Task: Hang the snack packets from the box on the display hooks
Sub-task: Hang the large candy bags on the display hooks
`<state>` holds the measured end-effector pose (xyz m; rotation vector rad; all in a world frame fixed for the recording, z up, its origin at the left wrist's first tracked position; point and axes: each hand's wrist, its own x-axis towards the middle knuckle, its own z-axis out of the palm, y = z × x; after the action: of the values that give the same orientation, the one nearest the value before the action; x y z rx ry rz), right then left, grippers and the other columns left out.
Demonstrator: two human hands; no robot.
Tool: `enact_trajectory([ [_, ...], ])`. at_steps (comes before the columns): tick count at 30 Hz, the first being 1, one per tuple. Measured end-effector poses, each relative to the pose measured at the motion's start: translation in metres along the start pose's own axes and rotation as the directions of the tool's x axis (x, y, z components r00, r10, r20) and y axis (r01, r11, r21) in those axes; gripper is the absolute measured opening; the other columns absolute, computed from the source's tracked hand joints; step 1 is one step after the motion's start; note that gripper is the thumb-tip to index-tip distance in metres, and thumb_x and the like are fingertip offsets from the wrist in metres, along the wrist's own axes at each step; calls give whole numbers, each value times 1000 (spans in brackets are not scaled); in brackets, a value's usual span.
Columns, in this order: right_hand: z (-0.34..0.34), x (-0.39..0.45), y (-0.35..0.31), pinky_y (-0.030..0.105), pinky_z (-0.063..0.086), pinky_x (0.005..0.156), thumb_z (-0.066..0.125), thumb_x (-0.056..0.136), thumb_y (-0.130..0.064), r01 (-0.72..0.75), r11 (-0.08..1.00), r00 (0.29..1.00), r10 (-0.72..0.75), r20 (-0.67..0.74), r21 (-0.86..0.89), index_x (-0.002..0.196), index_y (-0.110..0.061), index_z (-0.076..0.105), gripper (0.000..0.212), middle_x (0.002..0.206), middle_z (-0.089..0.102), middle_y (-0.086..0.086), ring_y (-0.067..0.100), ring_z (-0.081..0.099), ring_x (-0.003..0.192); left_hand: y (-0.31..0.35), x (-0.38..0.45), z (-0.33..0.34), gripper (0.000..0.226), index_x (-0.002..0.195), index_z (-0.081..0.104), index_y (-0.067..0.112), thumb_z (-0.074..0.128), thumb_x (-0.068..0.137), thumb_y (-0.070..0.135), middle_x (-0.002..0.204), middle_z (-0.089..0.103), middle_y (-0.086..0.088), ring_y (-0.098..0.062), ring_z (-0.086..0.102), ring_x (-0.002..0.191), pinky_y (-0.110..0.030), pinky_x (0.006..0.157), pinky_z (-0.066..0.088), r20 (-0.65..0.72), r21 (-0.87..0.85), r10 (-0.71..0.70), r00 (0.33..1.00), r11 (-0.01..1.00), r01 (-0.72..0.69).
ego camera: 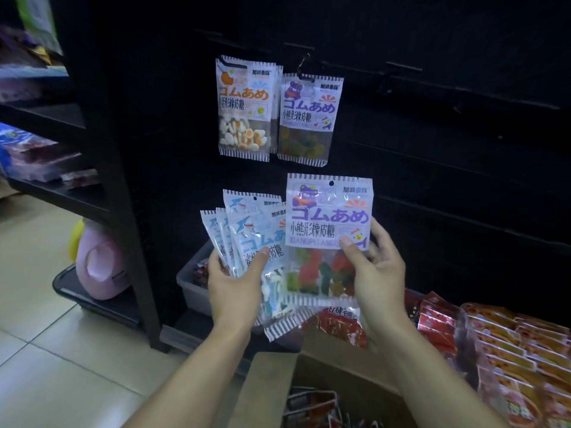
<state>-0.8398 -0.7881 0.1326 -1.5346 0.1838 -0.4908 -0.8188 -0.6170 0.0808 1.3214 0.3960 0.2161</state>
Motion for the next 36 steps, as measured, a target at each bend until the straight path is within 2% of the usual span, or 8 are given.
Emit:
enact_trajectory([
  [4, 29, 26, -30, 46, 62, 92, 71, 99, -13, 68, 998, 998, -68, -3, -2, 139, -32, 60, 45, 102, 82, -6, 14, 78, 97, 3, -2, 2, 76, 147, 50, 37, 86, 81, 51, 128, 71, 11, -20, 72, 113, -51, 103, 57, 1, 6, 9, 1000, 1000, -9],
  [8, 67, 70, -49, 45, 62, 95, 74, 96, -13, 73, 997, 997, -73, -9, 8, 135, -32, 63, 44, 100, 81, -7, 10, 78, 90, 6, -1, 2, 64, 137, 56, 36, 86, 83, 48, 119, 74, 11, -15, 75, 102, -43, 91, 61, -7, -10, -10, 1000, 1000, 10],
  [13, 100, 108, -74, 41, 58, 102, 75, 96, -16, 141, 990, 990, -141, -13, 1, 144, -34, 60, 54, 119, 77, -9, 11, 74, 107, 10, 0, 3, 57, 127, 46, 44, 85, 85, 45, 108, 67, 19, -14, 74, 95, -34, 77, 59, 4, -61, -31, 999, 998, 32],
  [16, 111, 115, -78, 42, 57, 105, 76, 94, -17, 169, 986, 985, -169, -37, 2, 146, -36, 59, 58, 124, 75, -10, 11, 72, 113, 12, -1, 2, 72, 140, 44, 44, 85, 82, 48, 112, 69, 15, -19, 77, 94, -43, 82, 63, 4, -92, -54, 999, 994, 54],
  [20, 113, 111, -75, 44, 56, 105, 76, 95, -19, 160, 987, 986, -160, -50, -12, 147, -39, 57, 59, 123, 76, -10, 12, 73, 111, 15, -2, -1, 86, 159, 36, 31, 83, 87, 41, 95, 52, 27, -8, 68, 86, -23, 62, 46, 6, -155, -41, 999, 987, 42],
  [27, 112, 100, -79, 42, 59, 101, 74, 97, -14, 186, 982, 982, -186, -20, 14, 148, -34, 57, 57, 116, 78, -10, 9, 75, 105, 15, -1, 1, 87, 150, 41, 40, 86, 77, 54, 122, 71, 7, -26, 78, 100, -51, 91, 63, -11, -135, -79, 997, 988, 77],
  [32, 110, 100, -85, 34, 60, 94, 72, 98, -15, 194, 981, 979, -193, -67, 21, 142, -35, 60, 50, 108, 78, -13, 4, 75, 96, 13, -2, 2, 63, 130, 45, 44, 85, 82, 47, 105, 69, 18, -23, 78, 94, -46, 88, 63, -7, -118, -64, 998, 991, 62],
  [36, 112, 109, -85, 37, 58, 101, 74, 97, -16, 160, 987, 984, -159, -73, 8, 152, -36, 51, 63, 121, 75, -11, 5, 74, 102, 15, -4, 4, 61, 126, 42, 47, 85, 82, 46, 104, 66, 20, -18, 77, 90, -41, 80, 62, 7, -116, -47, 999, 992, 47],
])
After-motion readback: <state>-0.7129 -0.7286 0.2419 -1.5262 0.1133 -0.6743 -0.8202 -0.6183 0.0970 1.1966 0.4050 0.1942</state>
